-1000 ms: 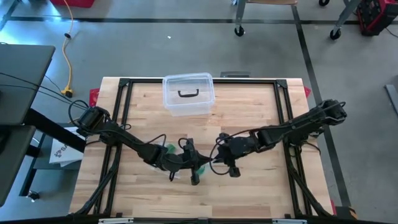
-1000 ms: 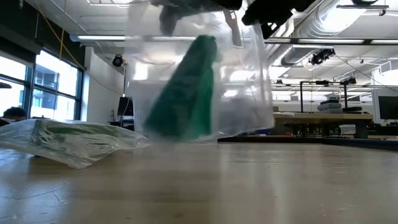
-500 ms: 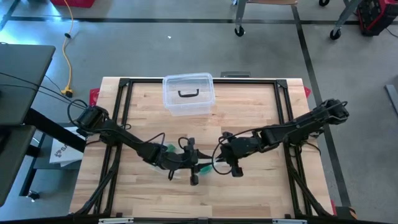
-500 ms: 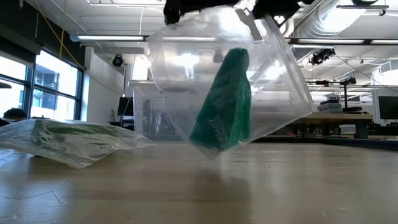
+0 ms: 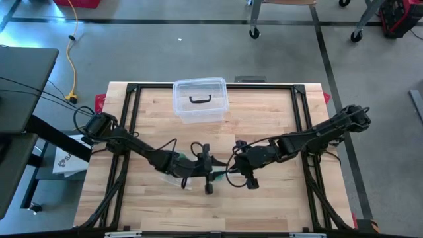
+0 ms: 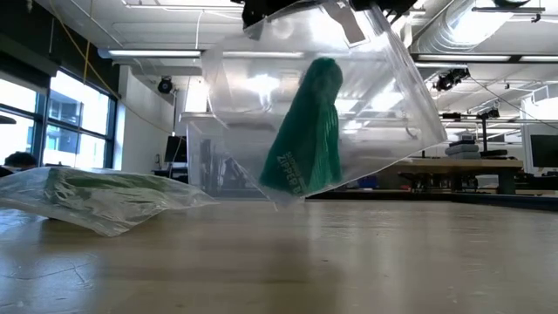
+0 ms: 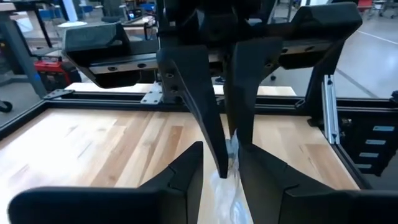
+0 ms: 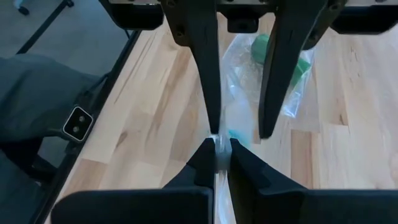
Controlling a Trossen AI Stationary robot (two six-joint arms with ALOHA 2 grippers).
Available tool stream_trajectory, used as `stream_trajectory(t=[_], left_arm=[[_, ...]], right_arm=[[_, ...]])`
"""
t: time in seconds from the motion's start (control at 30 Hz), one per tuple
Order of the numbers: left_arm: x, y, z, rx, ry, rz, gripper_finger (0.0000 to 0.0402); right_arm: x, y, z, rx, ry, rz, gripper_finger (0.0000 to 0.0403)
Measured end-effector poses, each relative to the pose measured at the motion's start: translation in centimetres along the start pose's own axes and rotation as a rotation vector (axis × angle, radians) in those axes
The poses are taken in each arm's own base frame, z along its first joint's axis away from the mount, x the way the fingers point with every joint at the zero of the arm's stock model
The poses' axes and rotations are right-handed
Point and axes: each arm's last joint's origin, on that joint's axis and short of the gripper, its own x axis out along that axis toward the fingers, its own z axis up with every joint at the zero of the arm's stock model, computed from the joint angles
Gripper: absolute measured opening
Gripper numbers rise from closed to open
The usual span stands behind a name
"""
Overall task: Roll bandage
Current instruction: Close the zip bag
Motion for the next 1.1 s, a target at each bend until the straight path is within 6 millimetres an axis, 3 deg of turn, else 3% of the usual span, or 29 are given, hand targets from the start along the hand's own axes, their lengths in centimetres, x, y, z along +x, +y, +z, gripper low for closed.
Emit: stream_trajectory(t=[0.27,0.5,1.1], left_arm=[[0.4,0.4,-0.1,-0.003,0.002,-0.038,0.0065],[1.0,-0.1,-0.9,0.043,-0.032,-0.048,0.0006],[0.2,-1.2,-1.2,0.099,-0.025,0.048,0.0]], right_arm=[[0.0,0.0,0.0,0.001,-0.001,0.0,0.001],[0.0,0.0,-0.1,0.006,0.014,0.006,0.001],[1.4,-0.1,-0.8,0.039,0.08,-0.018,0.0012]])
